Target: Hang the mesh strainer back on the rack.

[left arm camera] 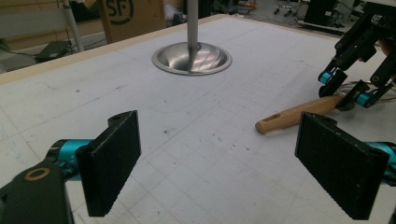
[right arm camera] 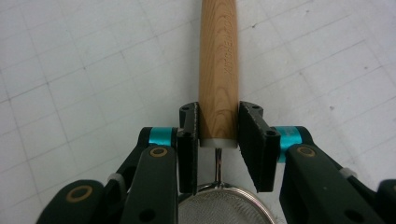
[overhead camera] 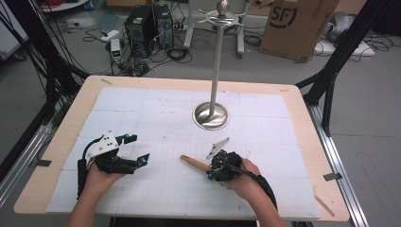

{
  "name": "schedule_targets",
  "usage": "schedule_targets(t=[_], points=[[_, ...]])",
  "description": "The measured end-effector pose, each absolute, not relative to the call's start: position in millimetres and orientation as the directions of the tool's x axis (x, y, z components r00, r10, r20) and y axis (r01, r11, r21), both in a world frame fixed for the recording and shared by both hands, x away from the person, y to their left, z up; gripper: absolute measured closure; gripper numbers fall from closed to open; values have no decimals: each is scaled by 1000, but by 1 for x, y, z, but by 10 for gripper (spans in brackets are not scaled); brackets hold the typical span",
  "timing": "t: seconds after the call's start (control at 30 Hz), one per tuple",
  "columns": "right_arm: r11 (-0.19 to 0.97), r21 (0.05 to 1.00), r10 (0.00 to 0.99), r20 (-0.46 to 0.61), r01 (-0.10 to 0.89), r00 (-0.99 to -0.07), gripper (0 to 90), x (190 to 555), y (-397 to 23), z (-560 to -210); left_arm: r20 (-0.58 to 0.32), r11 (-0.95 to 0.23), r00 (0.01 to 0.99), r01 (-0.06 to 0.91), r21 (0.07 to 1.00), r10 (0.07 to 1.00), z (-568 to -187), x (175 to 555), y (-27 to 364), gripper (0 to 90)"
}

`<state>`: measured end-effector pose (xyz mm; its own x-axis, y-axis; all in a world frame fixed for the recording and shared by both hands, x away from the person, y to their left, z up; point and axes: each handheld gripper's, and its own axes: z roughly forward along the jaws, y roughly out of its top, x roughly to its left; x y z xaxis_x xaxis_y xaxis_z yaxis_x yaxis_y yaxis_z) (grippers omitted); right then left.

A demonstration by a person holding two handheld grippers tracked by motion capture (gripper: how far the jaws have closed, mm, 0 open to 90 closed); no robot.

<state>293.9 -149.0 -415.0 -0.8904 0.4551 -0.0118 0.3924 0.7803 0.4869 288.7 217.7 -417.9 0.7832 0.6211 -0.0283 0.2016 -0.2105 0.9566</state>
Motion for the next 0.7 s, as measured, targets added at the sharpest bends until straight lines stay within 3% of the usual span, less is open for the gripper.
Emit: schedule_targets(t=[0.7], points=[[825, 369, 456, 13, 428, -890, 655, 300, -135, -415, -28, -219, 784, 208, 953, 621, -419, 289, 217, 150]])
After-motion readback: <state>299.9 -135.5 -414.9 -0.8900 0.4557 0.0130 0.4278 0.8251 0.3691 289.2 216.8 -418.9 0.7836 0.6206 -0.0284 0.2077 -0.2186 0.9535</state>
